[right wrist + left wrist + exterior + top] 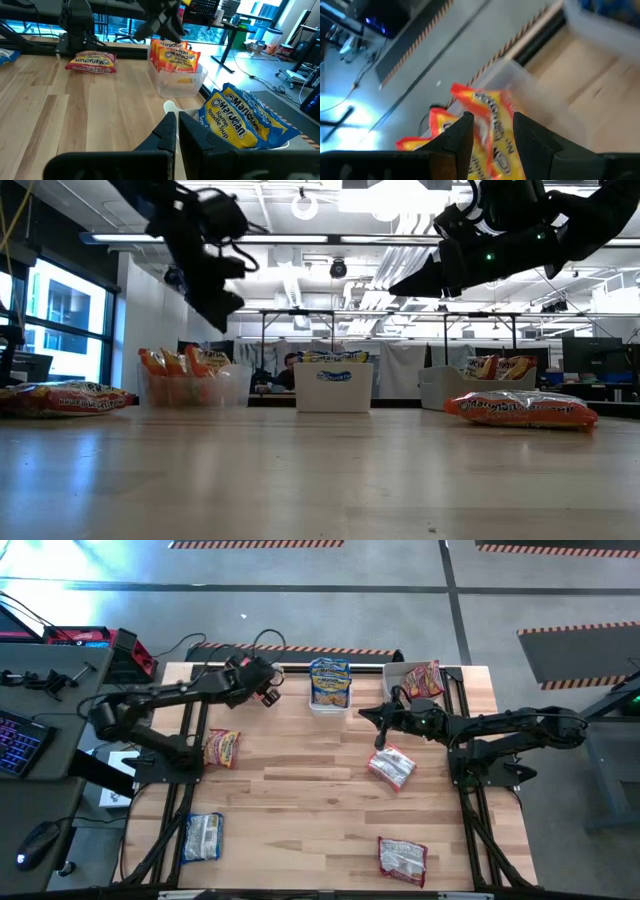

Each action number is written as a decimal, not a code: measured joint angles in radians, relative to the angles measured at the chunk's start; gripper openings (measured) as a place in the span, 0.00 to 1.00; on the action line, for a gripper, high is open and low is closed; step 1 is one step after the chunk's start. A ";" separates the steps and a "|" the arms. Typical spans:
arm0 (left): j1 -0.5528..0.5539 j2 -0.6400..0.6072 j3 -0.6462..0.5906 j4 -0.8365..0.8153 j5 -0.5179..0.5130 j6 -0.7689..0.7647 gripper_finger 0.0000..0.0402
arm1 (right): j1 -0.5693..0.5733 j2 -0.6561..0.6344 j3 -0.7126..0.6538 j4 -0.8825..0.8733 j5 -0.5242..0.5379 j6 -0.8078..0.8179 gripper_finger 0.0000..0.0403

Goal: Sort Maruchan noodles
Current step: Put the bottom red noodle pack into the gray bin

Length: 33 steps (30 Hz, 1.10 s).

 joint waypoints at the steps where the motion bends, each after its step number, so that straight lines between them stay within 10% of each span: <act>1: -0.010 -0.028 -0.027 0.031 0.002 -0.015 0.32 | 0.000 0.000 0.000 -0.001 0.000 0.000 0.01; 6: -0.090 -0.186 -0.215 0.253 0.081 -0.114 0.32 | 0.011 0.000 0.029 -0.083 0.030 0.006 0.01; 13: -0.247 -0.309 -0.534 0.890 0.359 -0.121 0.32 | 0.192 0.019 0.301 -0.747 0.257 0.119 0.01; 22: -0.336 -0.307 -0.663 1.183 0.521 -0.114 0.31 | 0.601 0.148 0.591 -1.413 0.260 0.679 0.01; 33: -0.342 -0.308 -0.662 1.194 0.520 -0.117 0.31 | 0.949 0.530 0.953 -1.673 -0.149 1.201 0.17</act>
